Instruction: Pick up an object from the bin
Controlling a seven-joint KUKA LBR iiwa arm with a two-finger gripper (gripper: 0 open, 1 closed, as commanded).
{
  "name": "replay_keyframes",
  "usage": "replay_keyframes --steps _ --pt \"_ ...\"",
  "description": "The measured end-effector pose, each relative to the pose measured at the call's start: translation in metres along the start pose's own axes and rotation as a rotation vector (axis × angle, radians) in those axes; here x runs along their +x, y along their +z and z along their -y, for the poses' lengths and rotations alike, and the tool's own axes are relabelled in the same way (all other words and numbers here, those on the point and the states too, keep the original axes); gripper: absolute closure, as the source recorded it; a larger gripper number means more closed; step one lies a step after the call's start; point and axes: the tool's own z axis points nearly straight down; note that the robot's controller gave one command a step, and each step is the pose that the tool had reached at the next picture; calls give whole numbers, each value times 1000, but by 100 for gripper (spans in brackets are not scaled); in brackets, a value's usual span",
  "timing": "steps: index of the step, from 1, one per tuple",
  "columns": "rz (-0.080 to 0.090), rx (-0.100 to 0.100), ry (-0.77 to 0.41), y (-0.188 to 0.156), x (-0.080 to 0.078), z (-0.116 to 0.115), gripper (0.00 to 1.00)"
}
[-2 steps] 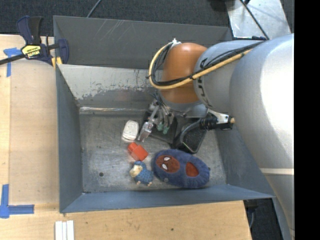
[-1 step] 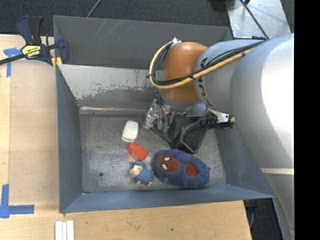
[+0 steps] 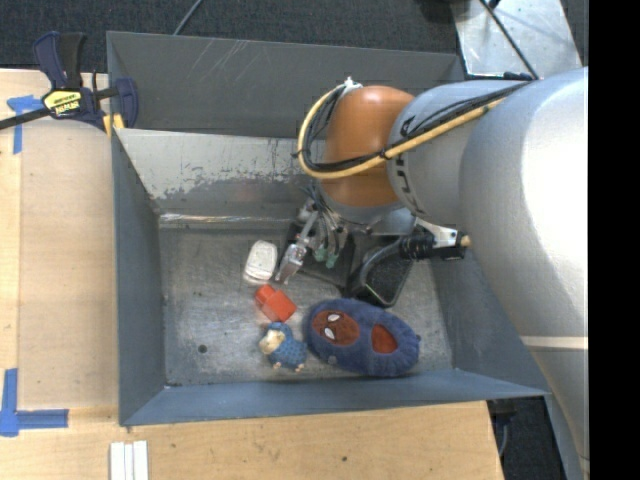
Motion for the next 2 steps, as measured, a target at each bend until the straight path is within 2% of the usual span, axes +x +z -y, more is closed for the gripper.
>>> replay_keyframes --steps 1,2 --pt "7 -3 0 -2 -2 0 100" --pt "1 0 0 0 0 0 0"
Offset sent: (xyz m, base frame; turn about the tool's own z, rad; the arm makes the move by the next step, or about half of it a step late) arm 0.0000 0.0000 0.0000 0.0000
